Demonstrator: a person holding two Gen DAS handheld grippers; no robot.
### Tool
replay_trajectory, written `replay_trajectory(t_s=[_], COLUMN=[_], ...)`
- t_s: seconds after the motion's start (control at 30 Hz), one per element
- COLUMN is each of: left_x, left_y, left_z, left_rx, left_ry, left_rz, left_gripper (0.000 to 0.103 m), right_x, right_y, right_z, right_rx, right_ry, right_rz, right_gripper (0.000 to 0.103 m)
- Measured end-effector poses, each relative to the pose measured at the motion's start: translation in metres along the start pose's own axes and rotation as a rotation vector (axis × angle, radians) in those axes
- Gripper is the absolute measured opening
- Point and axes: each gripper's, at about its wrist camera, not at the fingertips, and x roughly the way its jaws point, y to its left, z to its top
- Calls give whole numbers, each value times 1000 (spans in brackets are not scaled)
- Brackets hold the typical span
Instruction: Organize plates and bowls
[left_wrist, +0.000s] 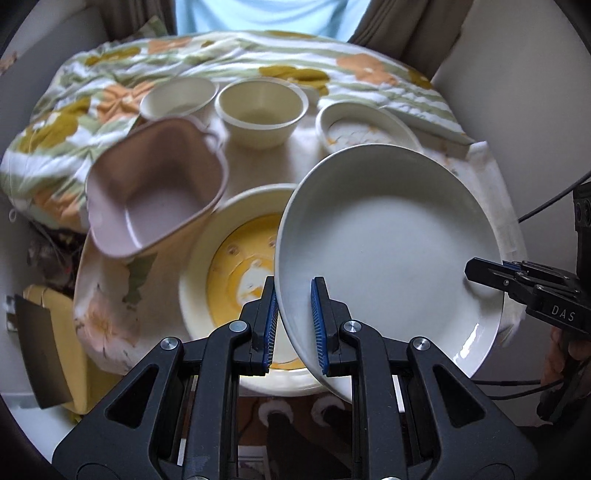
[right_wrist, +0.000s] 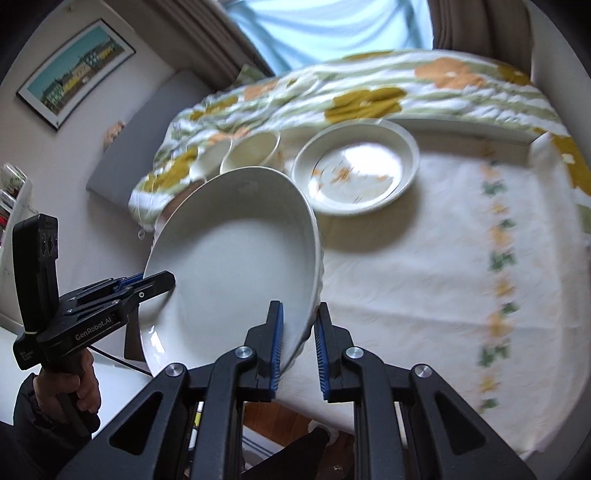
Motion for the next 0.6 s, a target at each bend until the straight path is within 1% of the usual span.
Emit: replay_trajectory(t_s=[0.13,0.3,0.43,0.6], left_x=[29,53,62,68], left_y=[28,40,39,32], left_z=[-7,-8,-6,-3], left_rx=[-22,-12,24,82], left_ry=[27,50,58,60], left_rz=[-24,-46,-30,16], left_gripper=[15,15,15,15], right_x=[32,54,63,70], right_y=[10,18,22,27], right_z=[-2,-1,1,-1], right_rx=[-6,2,4,-10], right_ry=[34,43,45,40], right_rz=[-28,-81,-120,-152], right_gripper=[15,15,15,15])
